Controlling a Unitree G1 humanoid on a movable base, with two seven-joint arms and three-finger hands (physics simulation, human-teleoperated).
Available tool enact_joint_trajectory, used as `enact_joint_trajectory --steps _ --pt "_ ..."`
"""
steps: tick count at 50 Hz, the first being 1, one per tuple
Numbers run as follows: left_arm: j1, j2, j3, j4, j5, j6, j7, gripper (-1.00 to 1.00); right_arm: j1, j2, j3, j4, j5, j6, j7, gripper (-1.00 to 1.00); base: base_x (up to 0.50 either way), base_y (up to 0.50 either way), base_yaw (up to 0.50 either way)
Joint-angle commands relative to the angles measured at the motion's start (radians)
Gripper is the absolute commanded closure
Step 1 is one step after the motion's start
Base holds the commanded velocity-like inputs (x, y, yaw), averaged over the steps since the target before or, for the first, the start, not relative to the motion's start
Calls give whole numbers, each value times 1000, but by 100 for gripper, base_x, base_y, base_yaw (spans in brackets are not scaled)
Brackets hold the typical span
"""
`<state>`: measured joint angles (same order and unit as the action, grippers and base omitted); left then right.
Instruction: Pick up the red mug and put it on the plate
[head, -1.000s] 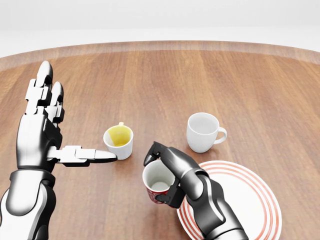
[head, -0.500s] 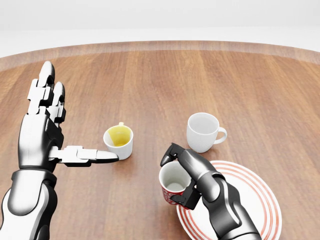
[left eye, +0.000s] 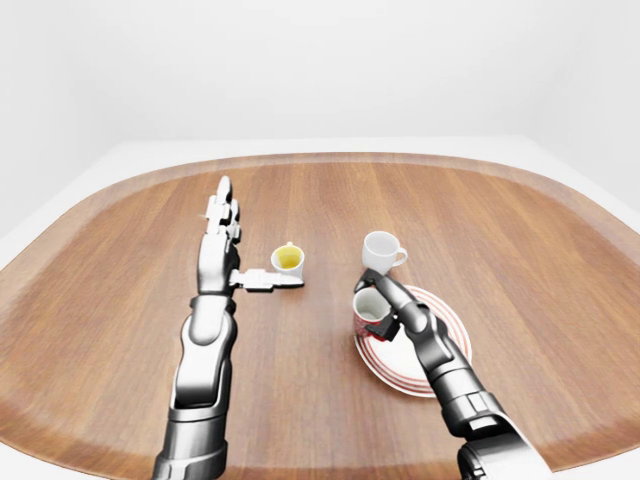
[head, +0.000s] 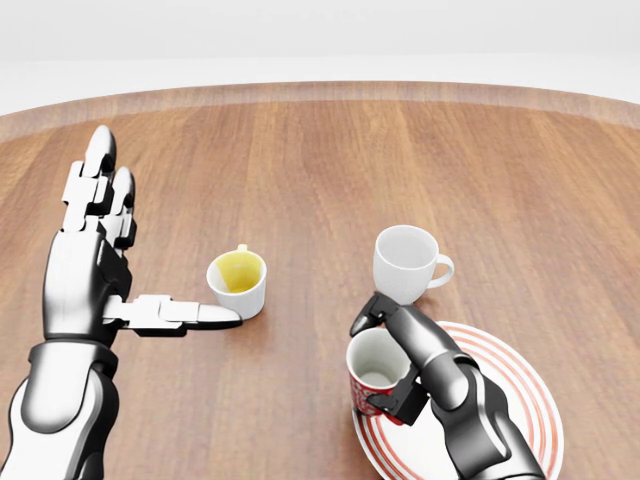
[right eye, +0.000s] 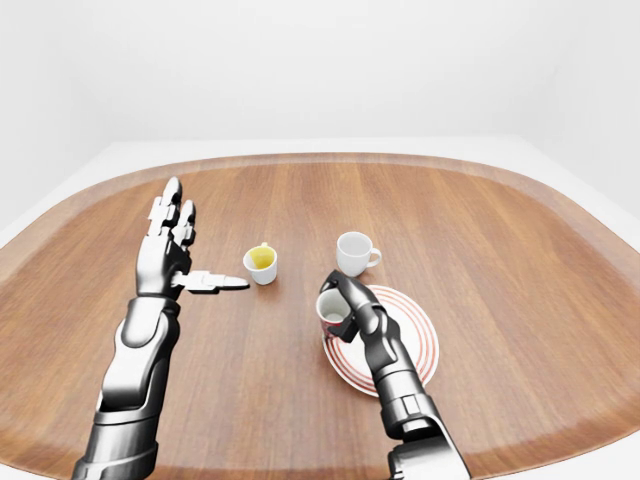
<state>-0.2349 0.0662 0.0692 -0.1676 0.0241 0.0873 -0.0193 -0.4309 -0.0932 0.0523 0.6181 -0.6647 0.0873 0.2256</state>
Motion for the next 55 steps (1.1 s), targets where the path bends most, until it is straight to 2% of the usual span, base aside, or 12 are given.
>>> enact_joint_trajectory --steps 1,34,55 --pt "1 -3 -3 9 5 0 0 -100 9 -26 -22 31 -33 0 -16 100 0 0 0" --pt "1 -7 -8 40 9 0 3 -100 52 -80 -59 50 10 0 -39 100 0 0 0" --pt "3 -11 -14 51 13 0 6 -100 117 -106 -88 -82 9 0 6 100 0 0 0"
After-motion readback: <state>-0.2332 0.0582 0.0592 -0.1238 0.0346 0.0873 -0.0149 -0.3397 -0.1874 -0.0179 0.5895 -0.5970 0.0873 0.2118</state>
